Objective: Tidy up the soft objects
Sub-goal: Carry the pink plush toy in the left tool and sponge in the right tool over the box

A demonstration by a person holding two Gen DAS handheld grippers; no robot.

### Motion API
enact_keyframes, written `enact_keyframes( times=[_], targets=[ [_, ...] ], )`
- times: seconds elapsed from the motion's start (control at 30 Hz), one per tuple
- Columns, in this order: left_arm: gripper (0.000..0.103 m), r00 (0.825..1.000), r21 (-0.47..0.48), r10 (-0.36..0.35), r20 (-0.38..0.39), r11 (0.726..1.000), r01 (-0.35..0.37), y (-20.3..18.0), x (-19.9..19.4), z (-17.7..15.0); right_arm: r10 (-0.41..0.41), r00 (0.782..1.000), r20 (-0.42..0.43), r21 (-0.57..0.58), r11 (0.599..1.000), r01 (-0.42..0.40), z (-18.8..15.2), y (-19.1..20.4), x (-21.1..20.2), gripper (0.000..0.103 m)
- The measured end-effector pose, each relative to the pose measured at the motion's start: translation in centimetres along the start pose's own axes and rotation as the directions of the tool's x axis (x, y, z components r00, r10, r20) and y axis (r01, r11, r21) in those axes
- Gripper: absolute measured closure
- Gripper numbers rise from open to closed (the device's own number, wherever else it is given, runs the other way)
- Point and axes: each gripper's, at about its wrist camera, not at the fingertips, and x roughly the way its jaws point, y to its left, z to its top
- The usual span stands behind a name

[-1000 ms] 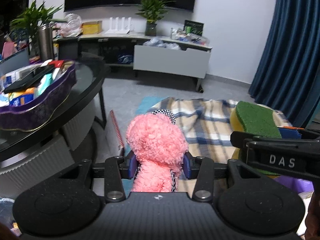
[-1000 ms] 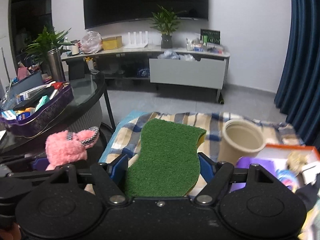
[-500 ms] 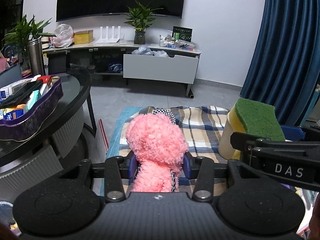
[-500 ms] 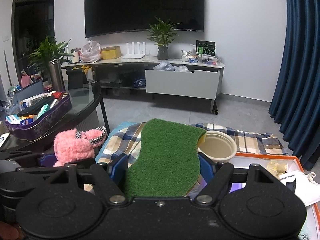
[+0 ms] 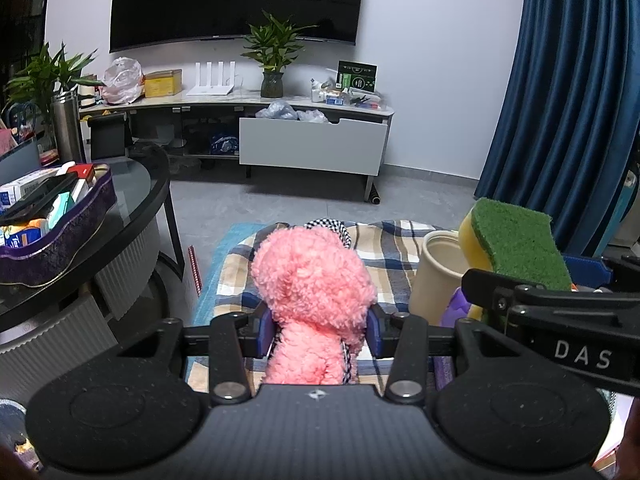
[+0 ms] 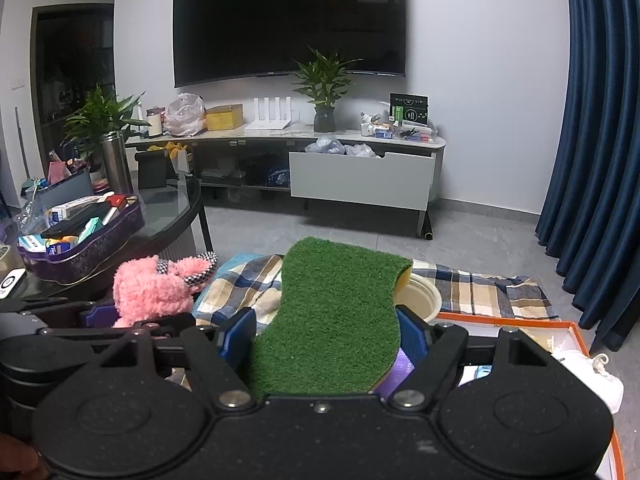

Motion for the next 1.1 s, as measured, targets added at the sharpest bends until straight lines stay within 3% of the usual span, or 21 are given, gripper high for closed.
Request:
enact_keyframes(
  times=[0.33, 1.1],
  targets=[
    [0.059, 1.0, 0.02, 0.006, -0.003, 1.0, -0.006, -2.1, -0.2, 0.0, 0.013, 1.0, 0.015, 0.019, 1.0, -0.013, -0.1, -2.7, -1.3, 0.014],
    [0.058, 0.999, 0.064, -0.053, -0.015, 0.996, 0.053, -7.0, 0.5, 0.0, -0.04, 0.999, 0.031, 0.074, 0.997, 0.038, -0.6, -8.6, -2.8, 0.014]
  ],
)
